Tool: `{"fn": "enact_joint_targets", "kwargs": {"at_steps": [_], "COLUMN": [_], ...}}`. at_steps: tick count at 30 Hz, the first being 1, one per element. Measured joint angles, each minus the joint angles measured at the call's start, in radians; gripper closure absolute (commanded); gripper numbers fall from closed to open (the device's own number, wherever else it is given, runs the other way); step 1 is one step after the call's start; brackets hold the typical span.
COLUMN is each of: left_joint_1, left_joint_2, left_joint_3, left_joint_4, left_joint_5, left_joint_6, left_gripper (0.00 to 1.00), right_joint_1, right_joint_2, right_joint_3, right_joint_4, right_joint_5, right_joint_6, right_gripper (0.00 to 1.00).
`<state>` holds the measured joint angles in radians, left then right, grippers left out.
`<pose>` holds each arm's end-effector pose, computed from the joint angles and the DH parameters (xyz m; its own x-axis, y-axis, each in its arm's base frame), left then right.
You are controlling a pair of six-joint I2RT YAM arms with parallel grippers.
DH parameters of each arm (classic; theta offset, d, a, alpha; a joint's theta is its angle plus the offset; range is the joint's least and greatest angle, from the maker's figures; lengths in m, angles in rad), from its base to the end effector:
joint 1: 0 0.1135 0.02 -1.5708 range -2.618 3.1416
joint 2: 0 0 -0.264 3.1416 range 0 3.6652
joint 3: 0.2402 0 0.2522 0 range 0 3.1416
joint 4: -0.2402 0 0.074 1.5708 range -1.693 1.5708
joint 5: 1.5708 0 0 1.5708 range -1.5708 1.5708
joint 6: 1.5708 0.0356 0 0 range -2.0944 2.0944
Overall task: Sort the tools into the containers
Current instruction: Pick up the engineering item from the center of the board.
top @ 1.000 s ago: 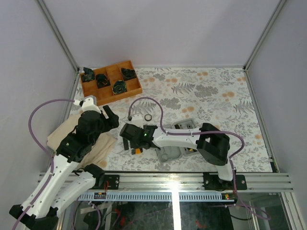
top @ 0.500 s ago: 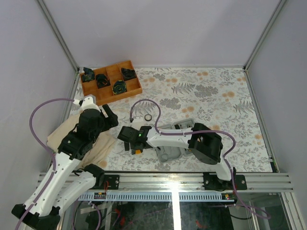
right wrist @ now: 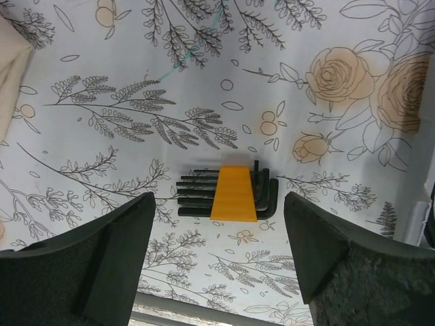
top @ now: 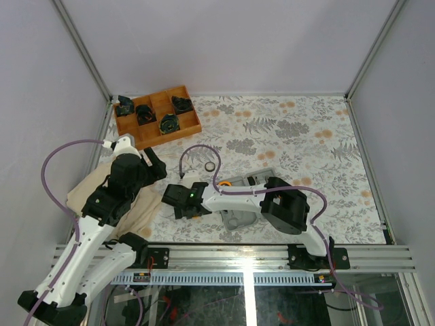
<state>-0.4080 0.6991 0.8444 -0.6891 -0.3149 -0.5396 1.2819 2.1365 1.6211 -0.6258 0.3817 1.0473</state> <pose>0.1365 -0.0470 0.3224 -0.4763 -0.3263 -0.8165 -0.1291 0.9445 -0.3022 0.1406 0.4264 0.1705 -0.8616 -0.0779 -0.5015 -0.1983 0.9613 0.1914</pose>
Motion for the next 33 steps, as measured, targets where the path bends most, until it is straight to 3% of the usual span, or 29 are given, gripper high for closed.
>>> {"fn": "enact_joint_targets", "kwargs": {"at_steps": [33], "left_joint_1": [0.017], "left_joint_2": [0.0], "left_joint_3": [0.0], "left_joint_4": [0.0], "left_joint_5": [0.022], "left_joint_6": [0.007], "left_gripper": [0.24], "right_joint_1": [0.013], "right_joint_2": [0.055], "right_joint_3": [0.055], "right_joint_4": [-0.075], "right_joint_5": [-0.006], "right_joint_6": [-0.038], "right_gripper": [0.23]}}
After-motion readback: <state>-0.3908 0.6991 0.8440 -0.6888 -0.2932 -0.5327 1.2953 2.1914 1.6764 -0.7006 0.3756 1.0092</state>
